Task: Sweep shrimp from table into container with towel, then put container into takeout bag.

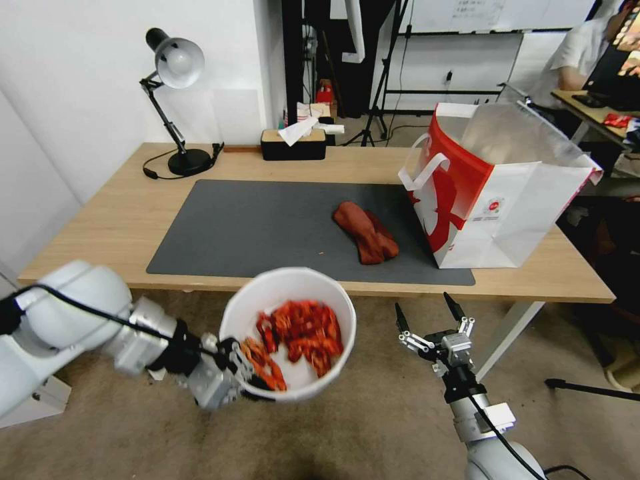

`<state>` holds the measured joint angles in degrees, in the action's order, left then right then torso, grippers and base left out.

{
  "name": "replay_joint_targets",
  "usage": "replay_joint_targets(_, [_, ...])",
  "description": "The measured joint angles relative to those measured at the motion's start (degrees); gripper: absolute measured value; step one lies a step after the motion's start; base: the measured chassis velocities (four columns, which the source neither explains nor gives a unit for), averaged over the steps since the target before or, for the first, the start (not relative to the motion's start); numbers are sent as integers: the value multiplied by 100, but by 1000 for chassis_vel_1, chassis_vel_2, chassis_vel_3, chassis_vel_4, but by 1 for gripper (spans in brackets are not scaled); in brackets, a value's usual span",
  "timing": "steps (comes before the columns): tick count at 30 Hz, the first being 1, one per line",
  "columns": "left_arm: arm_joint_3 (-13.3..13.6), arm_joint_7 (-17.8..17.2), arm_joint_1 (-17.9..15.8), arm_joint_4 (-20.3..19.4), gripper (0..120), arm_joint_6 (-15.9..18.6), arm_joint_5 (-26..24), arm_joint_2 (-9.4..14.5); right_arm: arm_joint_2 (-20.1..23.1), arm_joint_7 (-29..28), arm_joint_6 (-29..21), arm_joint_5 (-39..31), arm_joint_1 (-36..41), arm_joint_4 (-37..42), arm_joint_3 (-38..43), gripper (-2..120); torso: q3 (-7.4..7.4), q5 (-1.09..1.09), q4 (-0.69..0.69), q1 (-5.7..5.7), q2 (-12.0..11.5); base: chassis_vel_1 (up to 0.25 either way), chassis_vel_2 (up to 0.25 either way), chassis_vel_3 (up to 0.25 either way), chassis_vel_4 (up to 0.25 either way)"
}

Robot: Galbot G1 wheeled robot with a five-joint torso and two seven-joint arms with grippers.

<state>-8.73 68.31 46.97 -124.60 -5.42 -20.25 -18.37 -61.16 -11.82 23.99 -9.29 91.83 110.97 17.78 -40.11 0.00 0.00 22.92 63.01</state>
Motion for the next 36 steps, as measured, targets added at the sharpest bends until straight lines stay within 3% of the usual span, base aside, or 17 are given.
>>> replay_joint_targets(4, [124,-55,-345,152,0,24,-111,15,-3,0,0,2,16,25,0,100,0,0,-1,0,0,0,0,0,0])
replay_joint_targets(6, [333,-104,-911,455,0,55,-277,30,-53,-2,0,25,116,71,8,100,0,0,0,0,0,0,0,0,0])
replay_joint_targets(10, [509,-129,-1325,660,0,81,-377,9,-101,-6,9,55,197,98,25,100,0,0,0,0,0,0,0,0,0])
replay_joint_targets(12, [1054,-167,-2044,850,0,146,-476,-89,-146,-15,30,87,263,130,52,100,1,0,1,0,1,0,0,0,0])
replay_joint_targets(15, [1370,-182,-2445,958,0,174,-523,-179,-165,-20,37,95,295,152,72,100,0,0,1,0,1,0,0,0,0])
replay_joint_targets(17, [2021,-205,-3303,1216,0,248,-590,-445,-218,-30,65,115,357,198,150,100,0,1,-2,0,1,0,0,0,0])
replay_joint_targets(18, [2021,-205,-3303,1216,0,248,-590,-445,-218,-30,65,115,357,198,150,100,0,1,-2,0,1,0,0,0,0])
replay_joint_targets(20, [2586,-204,-4081,1514,0,284,-648,-723,-270,-32,99,131,435,247,225,100,0,2,-1,0,1,0,0,0,0])
replay_joint_targets(21, [2586,-204,-4081,1514,0,284,-648,-723,-270,-32,99,131,435,247,225,100,0,2,-1,0,1,0,0,0,0])
replay_joint_targets(23, [3115,-200,-4784,1823,0,291,-714,-1011,-321,-32,141,149,495,265,277,100,0,0,-1,0,1,0,0,0,0])
replay_joint_targets(24, [3115,-200,-4784,1823,0,291,-714,-1011,-321,-32,141,149,495,265,277,100,0,0,-1,0,1,0,0,0,0])
replay_joint_targets(26, [3684,-198,-5518,2220,0,318,-784,-1377,-375,-33,177,170,537,278,330,100,0,2,-1,0,1,0,0,0,0])
replay_joint_targets(27, [3684,-198,-5518,2220,0,318,-784,-1377,-375,-33,177,170,537,278,330,100,0,2,-1,0,1,0,0,0,0])
replay_joint_targets(30, [4066,-195,-6095,2638,0,352,-835,-1702,-422,-32,191,189,546,299,358,100,0,2,-2,0,1,0,0,0,0])
replay_joint_targets(32, [4387,-190,-6594,3087,0,359,-885,-2106,-467,-30,195,224,548,324,364,100,1,2,1,0,2,0,0,0,0])
replay_joint_targets(35, [4544,-185,-6837,3369,0,356,-922,-2353,-500,-28,202,248,551,339,369,100,1,1,-1,0,2,0,0,0,0])
replay_joint_targets(36, [4694,-179,-7079,3708,0,346,-958,-2735,-536,-27,206,263,559,346,376,100,0,1,2,0,1,0,0,0,0])
